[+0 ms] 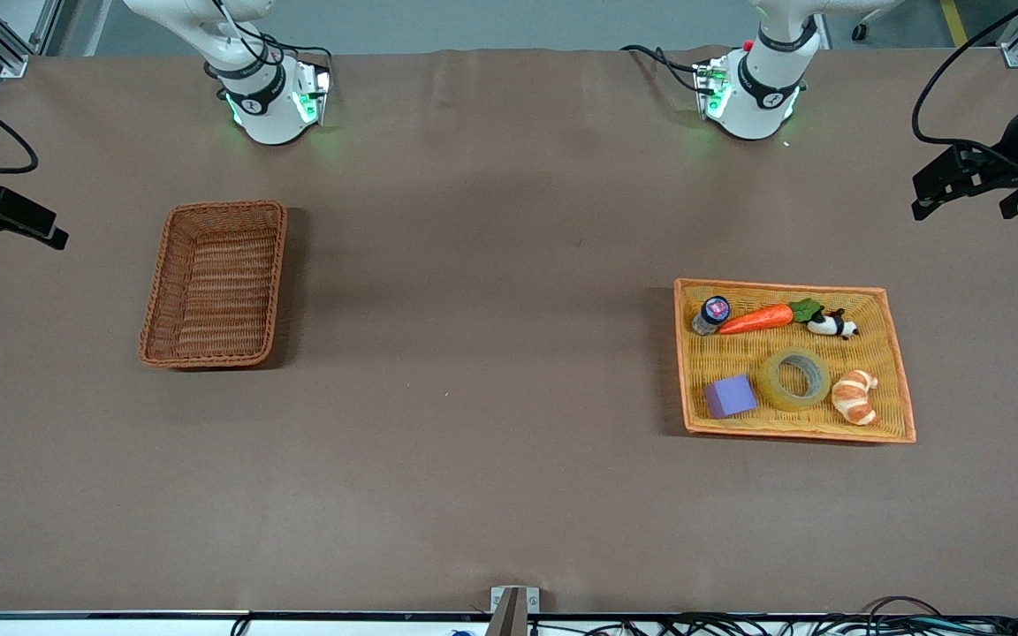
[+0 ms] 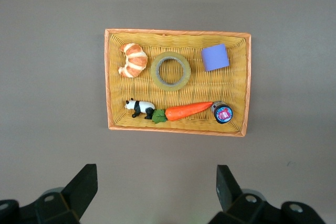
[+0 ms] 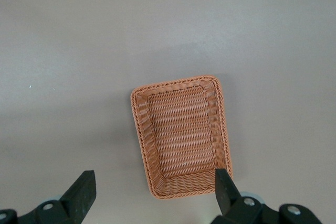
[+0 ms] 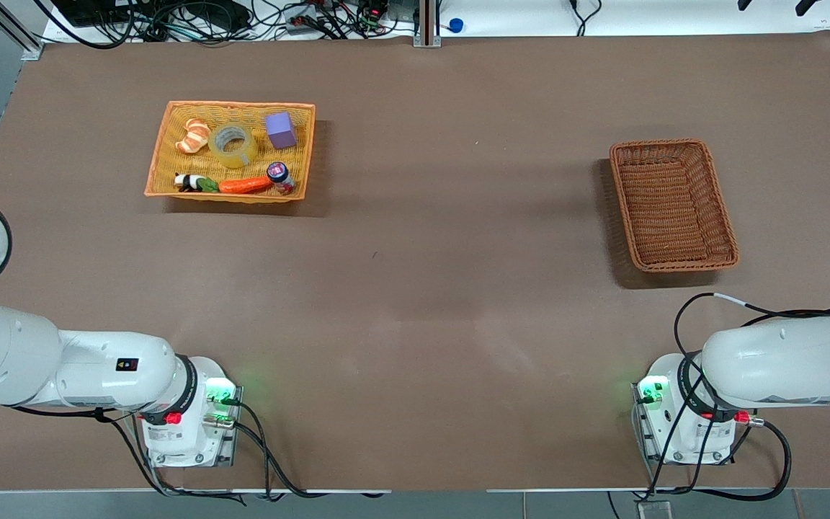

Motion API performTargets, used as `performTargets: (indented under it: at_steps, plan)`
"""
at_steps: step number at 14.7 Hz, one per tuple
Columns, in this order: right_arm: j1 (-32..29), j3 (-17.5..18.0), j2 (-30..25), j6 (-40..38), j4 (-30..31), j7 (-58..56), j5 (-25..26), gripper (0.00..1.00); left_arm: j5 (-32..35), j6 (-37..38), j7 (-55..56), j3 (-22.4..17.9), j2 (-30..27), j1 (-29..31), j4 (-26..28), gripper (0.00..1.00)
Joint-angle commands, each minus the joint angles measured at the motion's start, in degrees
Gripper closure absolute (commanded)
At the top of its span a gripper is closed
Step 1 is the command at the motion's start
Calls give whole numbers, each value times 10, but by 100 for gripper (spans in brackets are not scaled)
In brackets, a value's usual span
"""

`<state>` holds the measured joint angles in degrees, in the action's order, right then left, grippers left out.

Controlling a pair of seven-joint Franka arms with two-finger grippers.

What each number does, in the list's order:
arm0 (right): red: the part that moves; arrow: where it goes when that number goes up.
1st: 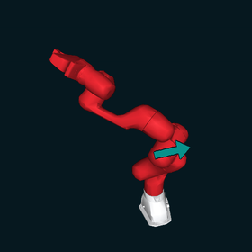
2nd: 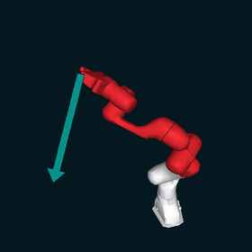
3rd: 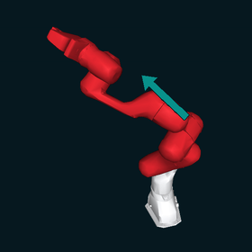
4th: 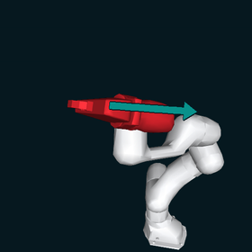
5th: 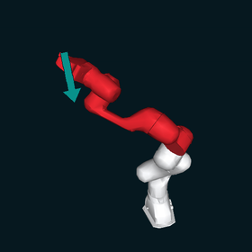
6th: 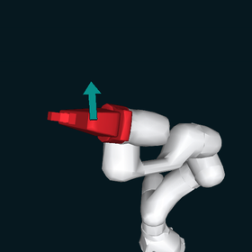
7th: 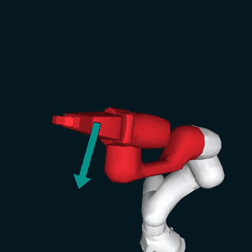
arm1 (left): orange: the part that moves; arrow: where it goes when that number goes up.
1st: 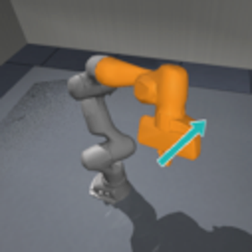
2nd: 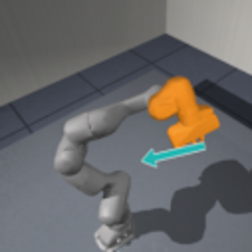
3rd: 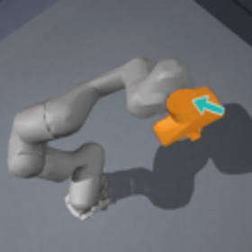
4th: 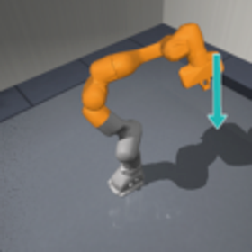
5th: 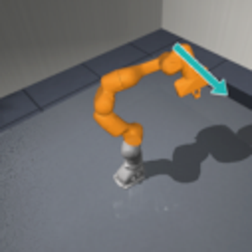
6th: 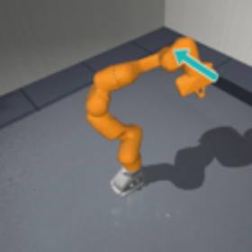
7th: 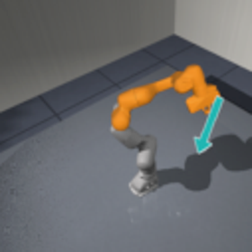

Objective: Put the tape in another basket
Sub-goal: 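Move the left gripper over the yellow tape roll on the tray, then lower the left gripper and grasp the yellow tape roll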

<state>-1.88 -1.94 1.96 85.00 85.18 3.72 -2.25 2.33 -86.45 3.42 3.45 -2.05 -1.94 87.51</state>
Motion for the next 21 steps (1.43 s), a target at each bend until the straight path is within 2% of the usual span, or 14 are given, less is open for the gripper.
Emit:
performTargets:
  at_steps: [1, 4, 8, 10, 13, 17, 21]
  plan:
    - [-8, 0, -21, -2, 20, -20, -14, 0, -19, 8, -12, -4, -4, 0, -1, 0]
    - [-8, 0, -21, -3, 18, -21, -14, 0, -20, 8, -12, -5, 2, 3, -2, 0]
    - [-8, 0, -21, -4, 19, -21, -14, 0, -21, 2, -18, -8, 52, 6, -10, 0]
    - [-8, -1, -21, -4, 19, -41, -14, 0, -16, -30, -18, -8, 77, 6, 5, 0]
    - [-8, -2, -22, -9, 17, -54, -13, 0, -10, -113, -17, -9, 92, 5, 69, 0]
    - [-8, -3, -22, -11, 17, -54, -11, 0, -2, -298, -17, -9, 102, 7, 196, 0]
    - [-8, -3, -22, -12, 17, -54, -11, 0, 28, -431, -18, -9, 159, 29, 249, 0]
